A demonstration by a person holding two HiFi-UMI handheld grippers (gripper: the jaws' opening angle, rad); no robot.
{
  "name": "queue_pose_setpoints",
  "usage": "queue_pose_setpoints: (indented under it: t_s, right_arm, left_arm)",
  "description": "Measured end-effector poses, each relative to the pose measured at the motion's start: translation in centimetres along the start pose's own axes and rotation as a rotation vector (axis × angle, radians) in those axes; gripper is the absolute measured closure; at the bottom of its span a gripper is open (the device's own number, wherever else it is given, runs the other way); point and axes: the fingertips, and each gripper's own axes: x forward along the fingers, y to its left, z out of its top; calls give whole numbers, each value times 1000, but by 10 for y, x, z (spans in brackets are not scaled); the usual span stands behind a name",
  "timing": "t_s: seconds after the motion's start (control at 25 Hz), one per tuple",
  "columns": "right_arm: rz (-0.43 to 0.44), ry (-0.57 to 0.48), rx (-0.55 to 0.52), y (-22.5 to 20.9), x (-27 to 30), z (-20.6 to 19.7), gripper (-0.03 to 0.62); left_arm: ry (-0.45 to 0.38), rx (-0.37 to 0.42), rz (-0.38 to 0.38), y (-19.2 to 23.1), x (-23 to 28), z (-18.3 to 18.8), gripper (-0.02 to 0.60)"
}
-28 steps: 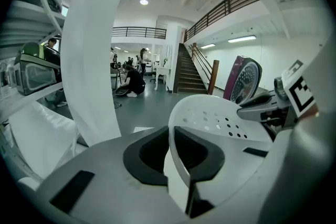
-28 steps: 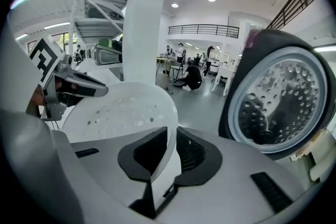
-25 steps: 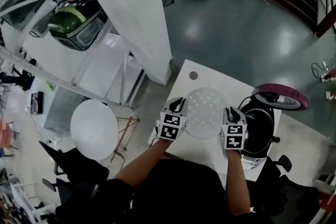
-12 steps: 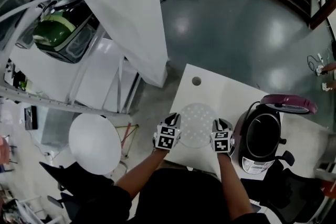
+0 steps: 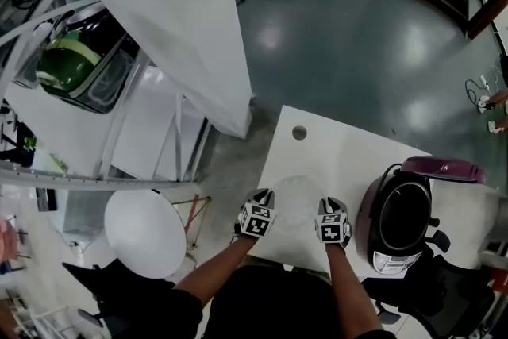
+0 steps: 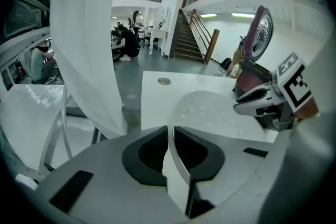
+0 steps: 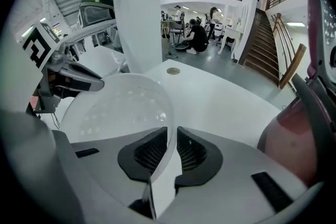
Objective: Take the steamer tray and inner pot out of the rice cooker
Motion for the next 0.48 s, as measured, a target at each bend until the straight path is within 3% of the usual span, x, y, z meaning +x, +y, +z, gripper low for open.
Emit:
queue_pose_setpoints:
  t_s: [0.28, 0.48]
  right_arm:
    - [-6, 45, -98, 13, 19, -15, 536]
    - [-15, 60, -147, 21, 24, -18, 532]
  left_arm:
    - [50, 73, -6, 7, 16, -20, 545]
    - [70, 73, -1, 14, 21, -32, 543]
